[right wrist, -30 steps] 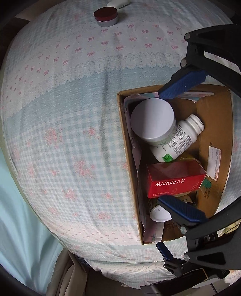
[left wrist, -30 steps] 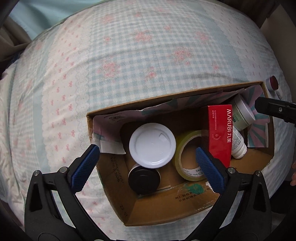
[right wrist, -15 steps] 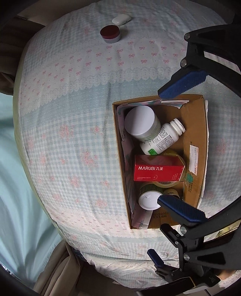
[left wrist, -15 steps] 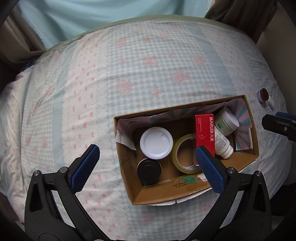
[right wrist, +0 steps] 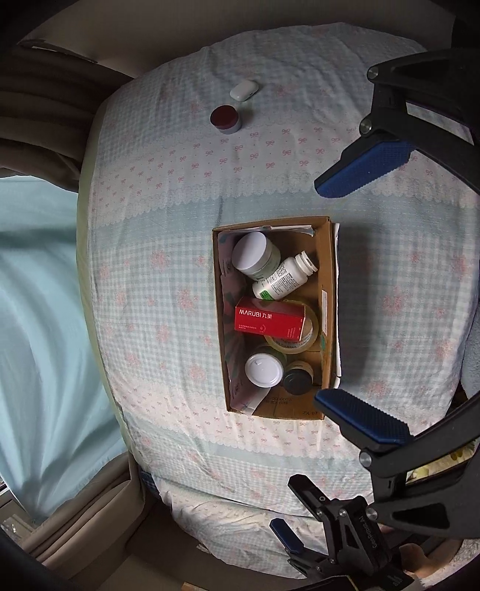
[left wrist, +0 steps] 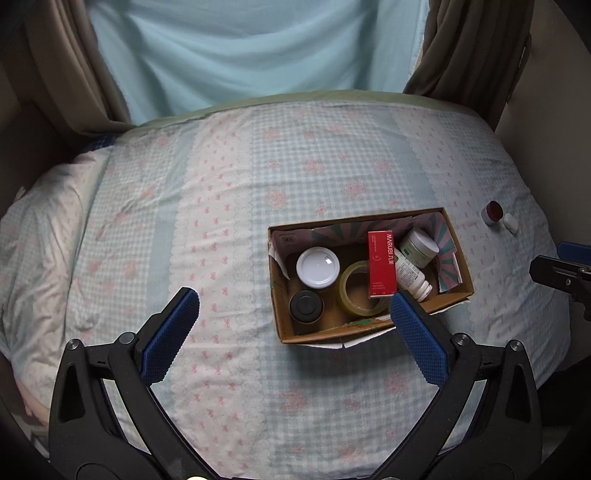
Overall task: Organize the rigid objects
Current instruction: 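Withdraw both tools from the box toward the red jar and earbud case, then grasp the red-lid jar with left tool while right tool grasps white earbud case, then carry red jar and earbud case into the cardboard box and release both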
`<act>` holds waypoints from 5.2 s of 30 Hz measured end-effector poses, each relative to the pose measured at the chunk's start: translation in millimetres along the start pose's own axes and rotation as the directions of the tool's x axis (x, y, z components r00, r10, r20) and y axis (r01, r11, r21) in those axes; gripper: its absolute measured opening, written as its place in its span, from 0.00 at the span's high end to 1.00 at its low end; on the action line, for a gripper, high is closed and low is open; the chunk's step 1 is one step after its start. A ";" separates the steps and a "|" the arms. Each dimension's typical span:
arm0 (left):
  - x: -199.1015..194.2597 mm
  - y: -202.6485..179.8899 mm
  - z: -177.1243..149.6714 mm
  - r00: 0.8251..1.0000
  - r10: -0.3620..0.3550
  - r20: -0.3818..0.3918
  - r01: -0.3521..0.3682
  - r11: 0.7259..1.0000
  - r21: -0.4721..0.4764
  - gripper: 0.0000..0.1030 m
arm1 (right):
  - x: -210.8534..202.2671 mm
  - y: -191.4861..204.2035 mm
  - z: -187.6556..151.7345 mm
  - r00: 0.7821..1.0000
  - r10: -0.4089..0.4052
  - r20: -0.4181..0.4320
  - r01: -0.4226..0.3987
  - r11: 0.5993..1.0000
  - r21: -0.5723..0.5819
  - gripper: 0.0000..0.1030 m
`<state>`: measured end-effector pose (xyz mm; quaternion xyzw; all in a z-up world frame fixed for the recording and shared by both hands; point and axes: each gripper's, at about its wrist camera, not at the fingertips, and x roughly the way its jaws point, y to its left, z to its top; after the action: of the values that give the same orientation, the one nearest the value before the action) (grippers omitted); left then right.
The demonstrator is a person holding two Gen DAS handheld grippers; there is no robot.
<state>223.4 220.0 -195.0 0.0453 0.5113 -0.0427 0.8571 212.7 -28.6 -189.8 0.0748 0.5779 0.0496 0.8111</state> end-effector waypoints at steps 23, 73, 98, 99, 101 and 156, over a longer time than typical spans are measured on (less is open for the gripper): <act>-72.9 -171.5 -10.1 0.976 -0.177 0.125 0.168 0.982 0.083 0.00 | -100.2 -144.0 -79.3 0.980 -0.141 0.138 0.133 0.989 0.066 0.00; 350.4 -492.5 69.9 0.961 -0.266 -0.077 0.277 0.923 0.267 0.51 | 226.3 -390.5 35.0 0.997 -0.041 0.063 0.069 0.829 -0.556 0.56; 240.2 -455.2 81.3 0.969 -0.245 0.026 0.236 0.951 0.200 0.51 | 135.6 -367.9 29.6 0.987 -0.048 0.153 0.117 0.868 -0.483 0.58; 226.5 -451.2 83.0 0.968 -0.246 0.037 0.235 0.953 0.190 0.51 | 123.1 -364.3 29.1 0.986 -0.046 0.163 0.120 0.868 -0.481 0.58; 197.3 -442.2 85.9 0.967 -0.248 0.059 0.236 0.958 0.166 0.51 | 96.5 -355.9 27.7 0.982 -0.044 0.185 0.130 0.868 -0.479 0.58; 116.8 -14.2 -12.2 0.966 -0.211 -0.152 0.210 0.977 -0.023 0.51 | 91.6 -8.2 5.1 0.998 0.025 -0.056 -0.027 0.999 -0.042 0.58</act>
<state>266.4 204.3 -304.1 -0.0089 0.5778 -0.1282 0.8060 247.5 -21.8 -274.9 0.0634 0.5981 0.0746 0.7954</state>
